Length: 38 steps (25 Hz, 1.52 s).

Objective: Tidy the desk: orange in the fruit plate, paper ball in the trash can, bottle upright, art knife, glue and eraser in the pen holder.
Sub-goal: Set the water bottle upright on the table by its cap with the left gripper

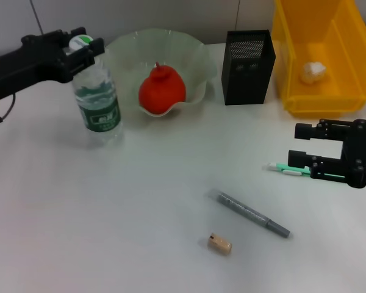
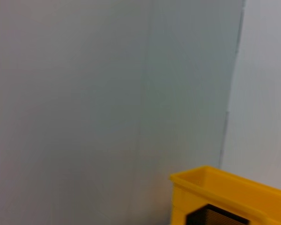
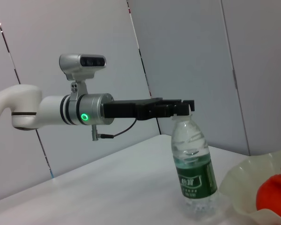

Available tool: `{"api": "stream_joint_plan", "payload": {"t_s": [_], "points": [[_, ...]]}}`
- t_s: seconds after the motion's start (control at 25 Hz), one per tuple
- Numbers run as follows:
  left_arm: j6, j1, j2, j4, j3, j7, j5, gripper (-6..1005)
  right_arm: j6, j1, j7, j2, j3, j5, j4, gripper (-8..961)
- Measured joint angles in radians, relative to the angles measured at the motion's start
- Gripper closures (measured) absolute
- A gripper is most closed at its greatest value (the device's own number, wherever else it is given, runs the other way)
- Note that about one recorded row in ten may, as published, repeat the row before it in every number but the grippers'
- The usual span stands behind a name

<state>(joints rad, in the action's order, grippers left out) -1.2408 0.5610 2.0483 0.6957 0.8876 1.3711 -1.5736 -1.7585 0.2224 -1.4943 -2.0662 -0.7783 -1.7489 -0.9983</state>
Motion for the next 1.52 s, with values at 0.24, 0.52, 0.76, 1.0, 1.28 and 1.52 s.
{"api": "stream_joint_plan", "payload": {"t_s": [0.24, 0.52, 0.76, 1.0, 1.28, 1.52], "points": [[0.043, -0.008, 0.006, 0.024, -0.001, 0.002, -0.001, 550, 0.000, 0.000, 0.000, 0.000, 0.001, 0.000, 0.007, 333], [0.072, -0.019, 0.009, 0.028, -0.004, -0.001, 0.000, 549, 0.003, 0.005, 0.000, 0.002, 0.001, 0.000, 0.012, 335], [0.078, -0.026, 0.011, 0.026, -0.011, -0.006, 0.001, 548, 0.004, 0.007, 0.005, 0.002, 0.001, -0.001, 0.018, 334], [0.078, -0.035, 0.012, 0.029, -0.013, -0.006, 0.001, 546, 0.006, 0.009, 0.012, 0.002, 0.001, -0.002, 0.033, 333], [0.078, -0.043, 0.012, 0.028, -0.013, -0.007, 0.001, 545, 0.007, 0.011, 0.014, 0.002, 0.001, -0.001, 0.039, 334], [0.074, -0.047, 0.012, 0.026, -0.013, -0.018, 0.001, 543, 0.006, 0.012, 0.014, 0.002, 0.001, -0.001, 0.042, 334]]}}
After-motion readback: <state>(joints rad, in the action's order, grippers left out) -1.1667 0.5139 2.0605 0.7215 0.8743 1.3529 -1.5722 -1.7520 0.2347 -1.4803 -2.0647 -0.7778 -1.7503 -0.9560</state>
